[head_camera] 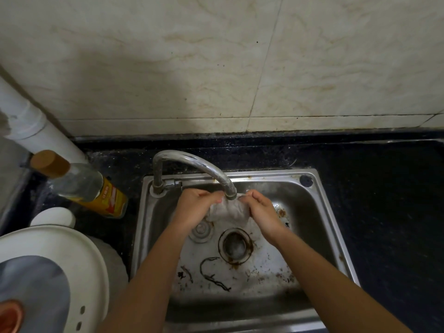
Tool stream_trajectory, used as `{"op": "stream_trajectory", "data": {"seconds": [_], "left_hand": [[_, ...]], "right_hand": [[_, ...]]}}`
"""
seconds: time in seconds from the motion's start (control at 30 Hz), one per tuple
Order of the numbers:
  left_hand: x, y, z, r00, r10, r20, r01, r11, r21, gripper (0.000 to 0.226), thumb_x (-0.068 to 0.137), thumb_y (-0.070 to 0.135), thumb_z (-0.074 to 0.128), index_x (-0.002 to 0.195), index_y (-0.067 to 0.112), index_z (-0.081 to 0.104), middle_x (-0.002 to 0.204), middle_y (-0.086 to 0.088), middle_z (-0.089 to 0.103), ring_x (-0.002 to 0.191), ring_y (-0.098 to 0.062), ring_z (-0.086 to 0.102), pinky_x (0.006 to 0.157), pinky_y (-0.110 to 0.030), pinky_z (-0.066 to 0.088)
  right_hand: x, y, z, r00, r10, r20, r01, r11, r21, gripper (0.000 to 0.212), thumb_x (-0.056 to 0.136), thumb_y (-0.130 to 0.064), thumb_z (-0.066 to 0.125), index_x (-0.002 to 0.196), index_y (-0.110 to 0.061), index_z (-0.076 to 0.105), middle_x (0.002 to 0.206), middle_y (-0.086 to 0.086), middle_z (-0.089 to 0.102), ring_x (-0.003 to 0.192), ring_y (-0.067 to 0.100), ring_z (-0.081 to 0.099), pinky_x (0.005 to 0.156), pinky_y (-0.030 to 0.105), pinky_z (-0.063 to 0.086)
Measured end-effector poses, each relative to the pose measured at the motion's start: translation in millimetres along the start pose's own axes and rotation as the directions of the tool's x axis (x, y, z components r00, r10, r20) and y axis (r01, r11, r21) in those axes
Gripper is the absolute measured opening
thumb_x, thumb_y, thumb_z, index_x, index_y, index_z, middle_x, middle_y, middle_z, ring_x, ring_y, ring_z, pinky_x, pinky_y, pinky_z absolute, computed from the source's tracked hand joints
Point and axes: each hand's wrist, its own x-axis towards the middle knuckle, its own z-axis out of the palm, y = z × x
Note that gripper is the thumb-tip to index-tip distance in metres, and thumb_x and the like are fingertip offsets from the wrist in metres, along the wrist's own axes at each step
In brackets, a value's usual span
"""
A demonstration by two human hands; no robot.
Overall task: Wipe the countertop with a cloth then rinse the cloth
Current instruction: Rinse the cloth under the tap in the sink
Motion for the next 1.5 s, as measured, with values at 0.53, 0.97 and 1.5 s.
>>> {"op": "stream_trajectory", "data": {"seconds": [0.53, 0.97, 1.5], "left_hand": [[0.3, -14.3, 29.7, 0.988, -0.115, 0.099, 0.139, 0.949, -0.284, 0.018, 0.090, 0.032, 0.060, 0.100, 0.018, 0.066, 0.100, -0.002, 0.068, 0.092, -0.013, 0.061, 0.081, -0.031, 0.052], [3.2, -15.9, 45.1, 0.997, -0.074, -0.026, 0.062, 0.950, -0.306, 0.009, 0.090, 0.020, 0.061, 0.090, 0.012, 0.066, 0.088, -0.011, 0.069, 0.078, -0.023, 0.062, 0.074, -0.039, 0.053], [-0.7, -25.3, 27.3, 0.945, -0.248, -0.214, 0.133, 0.889, -0.438, 0.033, 0.099, 0.033, 0.044, 0.095, 0.008, 0.064, 0.086, -0.009, 0.070, 0.078, -0.021, 0.068, 0.067, -0.032, 0.055]], "right_hand": [[7.7, 5.2, -4.0, 0.967, 0.234, -0.106, -0.179, 0.910, 0.373, 0.023, 0.096, -0.025, 0.058, 0.107, -0.005, 0.061, 0.102, 0.017, 0.071, 0.088, 0.027, 0.070, 0.075, 0.038, 0.058], [0.0, 4.7, -17.4, 0.959, 0.140, 0.248, -0.247, 0.841, 0.481, 0.046, 0.077, -0.003, 0.069, 0.121, 0.007, 0.058, 0.116, 0.024, 0.065, 0.107, 0.034, 0.065, 0.088, 0.040, 0.055], [6.8, -10.9, 48.9, 0.982, 0.182, 0.042, -0.181, 0.983, -0.024, 0.030, 0.101, -0.028, 0.044, 0.101, -0.004, 0.063, 0.087, 0.009, 0.068, 0.071, 0.017, 0.064, 0.055, 0.021, 0.050]]}}
